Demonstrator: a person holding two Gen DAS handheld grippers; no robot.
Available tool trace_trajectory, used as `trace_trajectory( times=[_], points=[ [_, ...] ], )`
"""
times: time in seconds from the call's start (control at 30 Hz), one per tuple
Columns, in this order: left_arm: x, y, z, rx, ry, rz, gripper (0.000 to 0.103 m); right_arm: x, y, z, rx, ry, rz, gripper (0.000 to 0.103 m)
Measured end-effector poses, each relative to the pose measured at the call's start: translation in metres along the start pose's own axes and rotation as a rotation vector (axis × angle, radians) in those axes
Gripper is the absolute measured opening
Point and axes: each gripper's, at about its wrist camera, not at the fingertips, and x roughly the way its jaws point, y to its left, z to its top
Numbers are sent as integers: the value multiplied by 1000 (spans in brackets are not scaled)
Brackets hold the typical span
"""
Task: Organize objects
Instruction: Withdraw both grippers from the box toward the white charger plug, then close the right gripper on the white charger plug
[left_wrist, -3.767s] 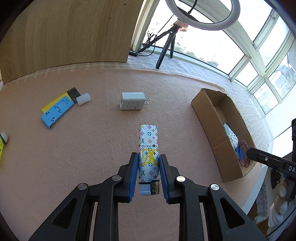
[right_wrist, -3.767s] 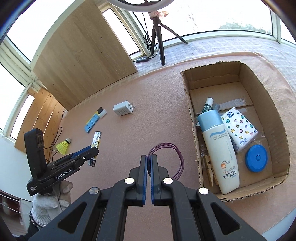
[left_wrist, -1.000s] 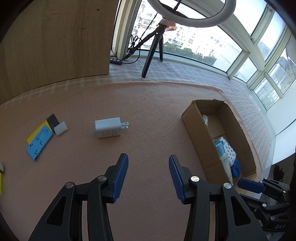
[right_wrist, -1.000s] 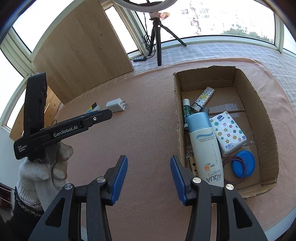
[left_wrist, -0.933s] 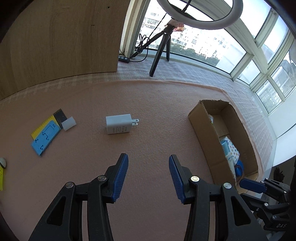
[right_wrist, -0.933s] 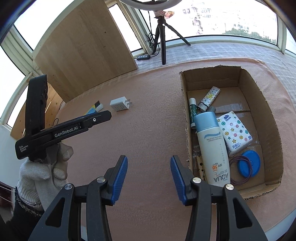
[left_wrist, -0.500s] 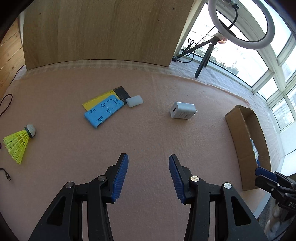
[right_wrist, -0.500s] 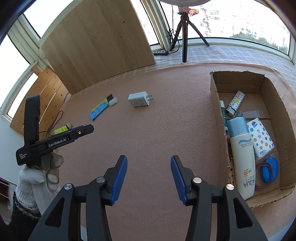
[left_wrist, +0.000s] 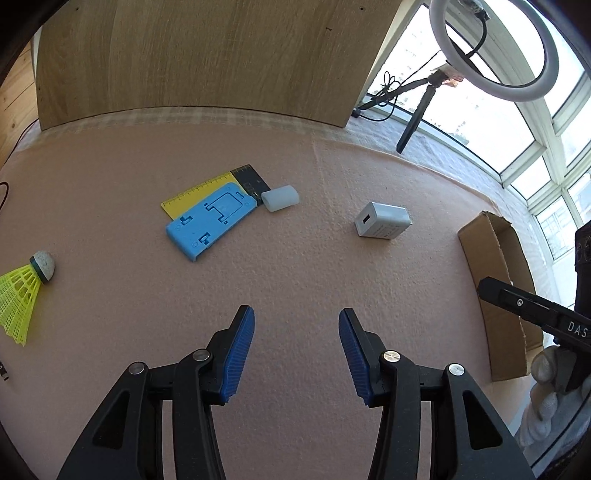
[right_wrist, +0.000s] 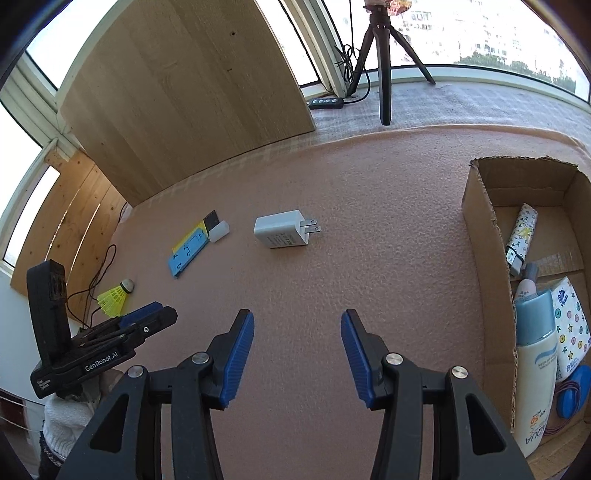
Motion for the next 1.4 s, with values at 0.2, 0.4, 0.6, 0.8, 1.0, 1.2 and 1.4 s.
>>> trace_trajectory(
  times=[0.2, 0.4, 0.6, 0.8, 1.0, 1.2, 1.4],
  points=[
    [18, -23, 16, 36, -13, -25, 61, 28, 4, 25, -7, 3, -6, 45],
    [40, -54, 34, 117, -9, -36, 62, 55, 7, 44, -20, 32, -3, 45],
    [64, -68, 44, 143, 0, -72, 62, 71, 3, 56, -5, 53, 21, 45],
    [78, -74, 48, 146, 2, -98, 62, 85, 0, 64, -5, 69, 35, 45],
    [87, -72, 55, 128, -1, -124, 60, 94, -1, 70, 8, 79, 68, 48],
    [89, -75, 57, 135, -12, -127, 49, 99, 4, 70, 2, 87, 92, 49],
    [87, -75, 56, 135, -20, -125, 45, 98, 0, 69, 21, 90, 105, 49]
  ],
)
